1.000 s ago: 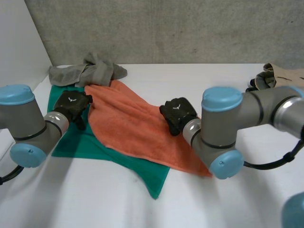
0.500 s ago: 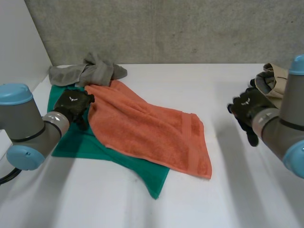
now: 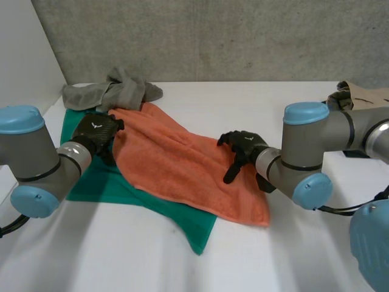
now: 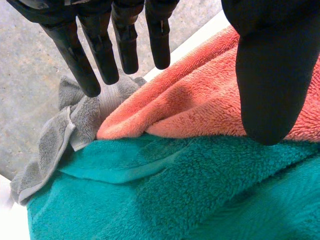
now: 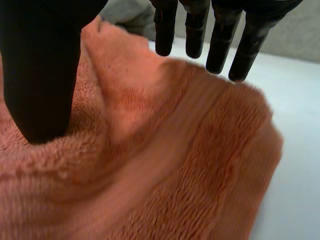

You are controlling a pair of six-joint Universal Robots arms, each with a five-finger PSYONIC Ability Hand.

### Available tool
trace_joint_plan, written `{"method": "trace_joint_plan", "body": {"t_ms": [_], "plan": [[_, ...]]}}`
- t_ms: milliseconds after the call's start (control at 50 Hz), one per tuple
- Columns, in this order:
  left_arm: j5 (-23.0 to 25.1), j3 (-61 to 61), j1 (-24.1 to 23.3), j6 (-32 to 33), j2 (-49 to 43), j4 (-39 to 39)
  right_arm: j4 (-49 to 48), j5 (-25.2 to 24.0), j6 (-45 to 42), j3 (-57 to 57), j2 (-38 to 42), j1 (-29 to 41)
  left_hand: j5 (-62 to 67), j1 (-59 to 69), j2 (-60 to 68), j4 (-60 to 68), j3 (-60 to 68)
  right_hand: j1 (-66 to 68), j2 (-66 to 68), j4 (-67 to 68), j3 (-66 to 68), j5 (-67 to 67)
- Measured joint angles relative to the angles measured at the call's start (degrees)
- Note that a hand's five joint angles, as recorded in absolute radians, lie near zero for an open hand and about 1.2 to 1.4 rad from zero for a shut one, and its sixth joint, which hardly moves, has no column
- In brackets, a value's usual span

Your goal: Fold the laundry.

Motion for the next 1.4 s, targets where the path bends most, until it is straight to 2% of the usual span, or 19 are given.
{"method": "trace_joint_plan", "body": {"t_ms": [20,40,80,120,160,300,320,360,480,560,660,720,800,920,1100,1160,1260,1300,1400], "plan": [[0.0,0.0,0.0,0.0,0.0,0.0,0.1,0.0,0.1,-0.2,0.2,0.0,0.0,0.0,0.0,0.0,0.0,0.0,0.0,0.0,0.0,0.0],[0.0,-0.2,0.0,0.0,0.2,0.0,0.5,-0.3,0.5,-0.6,0.8,0.0,0.0,0.0,0.0,0.0,0.0,8.0,9.4,8.9,9.8,8.0],[0.0,-0.4,0.0,-0.1,0.4,0.0,0.8,-0.6,0.8,-0.9,1.1,0.0,0.0,0.0,0.0,0.0,0.0,11.1,13.1,12.4,12.5,11.4],[0.0,-0.6,-0.1,-0.1,0.6,0.0,1.4,-1.5,1.4,-1.0,1.0,0.0,0.0,0.0,0.0,0.0,0.0,27.9,32.2,30.3,30.5,28.6],[0.0,-0.7,-0.1,-0.1,0.9,0.0,1.9,-2.6,2.0,-0.8,0.4,-0.1,0.0,0.0,0.0,0.0,0.0,37.8,46.8,45.6,45.5,44.0],[-0.1,-1.0,-0.2,-0.2,1.8,0.0,2.8,-4.8,2.3,1.6,-5.0,-0.2,0.0,0.0,0.0,0.0,0.0,38.1,48.1,48.4,48.1,46.5],[-0.1,-1.4,-0.2,-0.2,2.5,0.0,3.3,-5.5,0.5,4.0,-9.4,-0.4,0.0,0.0,0.0,0.0,0.0,38.1,48.1,48.4,48.2,46.5],[0.0,-1.8,-0.1,-0.2,3.1,0.0,3.8,-5.6,-1.7,5.8,-12.2,-0.6,0.0,0.0,0.0,0.0,0.0,38.1,48.1,48.4,48.2,46.5],[0.0,-3.4,0.1,-0.1,4.9,-0.1,6.8,-4.0,-18.6,14.2,-22.2,-2.2,0.0,0.0,0.0,0.0,0.0,38.1,48.1,48.4,48.2,46.5],[0.0,-4.5,0.3,0.1,5.7,-0.1,9.3,1.3,-35.4,22.7,-29.6,-6.0,0.0,0.0,0.0,0.0,0.0,38.1,48.1,48.5,48.2,46.5],[0.2,-5.1,0.2,0.3,5.7,-0.1,9.4,8.2,-45.6,29.6,-35.6,-9.7,0.0,0.0,0.0,0.0,0.0,38.1,48.1,49.1,48.2,46.5],[0.4,-5.0,0.0,0.4,5.1,-0.1,8.1,10.4,-47.2,32.3,-38.3,-11.3,0.0,0.0,0.0,0.0,0.0,38.1,48.1,49.1,48.3,46.5],[1.3,-4.4,-0.3,0.5,3.9,0.0,6.0,10.9,-47.1,34.8,-40.2,-12.8,0.0,0.0,0.0,0.0,0.0,38.3,48.1,49.1,48.3,46.5],[3.6,-1.9,-1.3,0.8,0.1,0.3,2.0,9.0,-46.1,37.9,-41.1,-14.1,0.2,0.2,0.2,0.2,0.2,38.3,48.1,49.1,48.6,46.5],[3.8,3.6,-1.7,1.3,-5.6,0.0,-0.3,7.4,-44.6,39.3,-40.5,-14.1,5.7,6.6,5.9,5.9,6.1,38.3,48.1,49.1,48.6,46.5],[3.7,4.8,-1.8,2.3,-6.7,-0.1,-0.7,7.3,-43.7,39.3,-40.4,-14.2,17.9,20.1,18.6,18.5,18.5,38.3,48.1,49.1,48.6,46.5],[3.0,6.2,-1.8,4.6,-8.1,-0.3,-1.0,7.3,-43.0,39.3,-40.0,-14.5,29.5,31.9,30.6,30.2,30.2,38.3,48.1,49.1,48.6,46.5],[1.9,6.8,-1.8,5.4,-8.4,-0.4,-1.1,7.3,-42.8,39.3,-39.8,-14.7,42.0,43.0,43.2,43.3,42.9,38.3,48.1,49.1,48.6,46.5],[-3.9,9.7,-1.2,6.7,-7.9,-0.4,-1.4,7.3,-42.8,39.3,-39.6,-14.8,43.1,43.0,45.9,46.0,45.6,38.3,48.1,49.1,48.6,46.5]]}}
